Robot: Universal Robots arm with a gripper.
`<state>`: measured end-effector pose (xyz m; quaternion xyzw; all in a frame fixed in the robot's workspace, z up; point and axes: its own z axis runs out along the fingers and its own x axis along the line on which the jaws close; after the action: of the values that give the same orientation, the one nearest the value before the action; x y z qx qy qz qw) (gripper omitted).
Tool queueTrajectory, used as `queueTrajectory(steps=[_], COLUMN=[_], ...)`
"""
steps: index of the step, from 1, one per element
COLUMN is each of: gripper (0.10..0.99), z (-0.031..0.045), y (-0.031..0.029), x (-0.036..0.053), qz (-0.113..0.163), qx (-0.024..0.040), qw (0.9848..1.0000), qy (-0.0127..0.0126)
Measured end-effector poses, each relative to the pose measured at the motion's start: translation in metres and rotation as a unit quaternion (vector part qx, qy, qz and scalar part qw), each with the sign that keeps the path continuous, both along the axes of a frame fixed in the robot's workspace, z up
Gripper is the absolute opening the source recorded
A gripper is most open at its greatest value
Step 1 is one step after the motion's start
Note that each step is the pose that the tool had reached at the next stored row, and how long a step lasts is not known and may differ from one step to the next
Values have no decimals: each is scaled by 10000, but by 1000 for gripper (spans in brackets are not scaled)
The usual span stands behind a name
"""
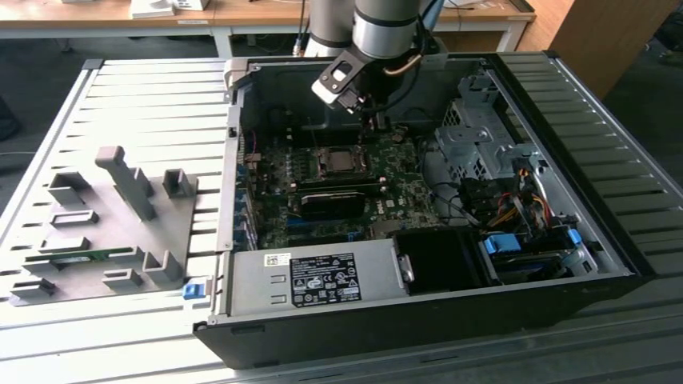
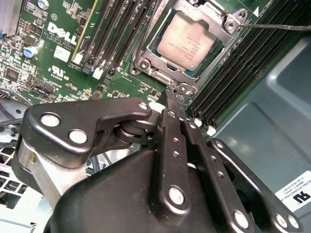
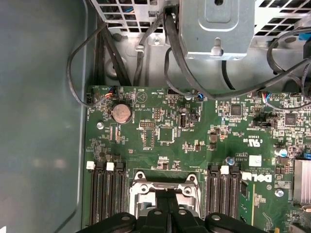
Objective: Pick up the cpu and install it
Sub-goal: 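Close the cpu cover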
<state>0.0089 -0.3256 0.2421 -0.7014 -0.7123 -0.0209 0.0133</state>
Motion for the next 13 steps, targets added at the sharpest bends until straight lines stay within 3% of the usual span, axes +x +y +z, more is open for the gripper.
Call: queueTrajectory(steps=[13], gripper=[106], z=[-8], y=[0], x=[-30], qz=[0], qx=[1], qw=[10000], qy=[0])
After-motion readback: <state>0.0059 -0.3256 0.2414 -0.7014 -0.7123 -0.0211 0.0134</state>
